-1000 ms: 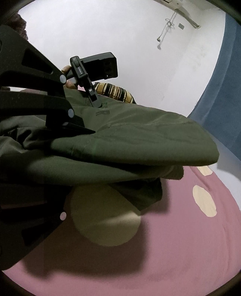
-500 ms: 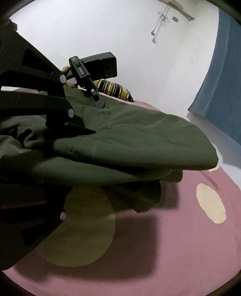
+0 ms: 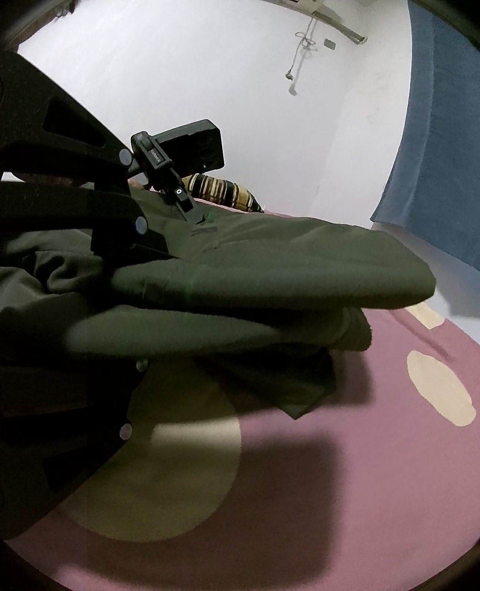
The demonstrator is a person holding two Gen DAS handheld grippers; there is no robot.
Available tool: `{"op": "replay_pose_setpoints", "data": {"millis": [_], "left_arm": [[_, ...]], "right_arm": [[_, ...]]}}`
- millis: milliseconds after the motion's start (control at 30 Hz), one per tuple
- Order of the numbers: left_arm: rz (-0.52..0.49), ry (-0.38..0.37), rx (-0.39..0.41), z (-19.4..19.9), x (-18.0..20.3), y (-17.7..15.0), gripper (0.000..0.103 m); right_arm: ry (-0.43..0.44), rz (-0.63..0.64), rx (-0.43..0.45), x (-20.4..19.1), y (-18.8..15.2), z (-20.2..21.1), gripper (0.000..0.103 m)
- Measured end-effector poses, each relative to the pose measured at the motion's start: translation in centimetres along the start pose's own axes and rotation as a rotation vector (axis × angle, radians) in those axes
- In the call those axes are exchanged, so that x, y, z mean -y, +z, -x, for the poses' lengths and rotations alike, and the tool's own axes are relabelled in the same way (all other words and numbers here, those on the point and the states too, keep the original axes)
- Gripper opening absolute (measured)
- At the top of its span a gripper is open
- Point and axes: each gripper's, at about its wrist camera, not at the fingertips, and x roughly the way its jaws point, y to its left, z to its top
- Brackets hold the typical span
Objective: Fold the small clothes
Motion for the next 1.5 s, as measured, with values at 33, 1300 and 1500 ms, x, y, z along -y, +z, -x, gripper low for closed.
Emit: {"op": "replay_pose_setpoints", "data": {"millis": [33,1300,1500], "left_arm": [[0.001,-0.001,0.001,0.0,-0.1,0.0,0.053],[0.099,-0.062,0.026,4.9,1.3,-3.9,0.086],[0.140,-0.077,-0.020,3.8,1.5,-6.4,0.086]], "right_arm": [[0.002,-0.001,0.000,0.2,0.0,0.0,0.026],[-0.039,0.014,0.213,-2.8,-6.2,10.7,0.084],[-0.123,0.034,0.161,-2.9,-9.6,9.3,0.084]]}}
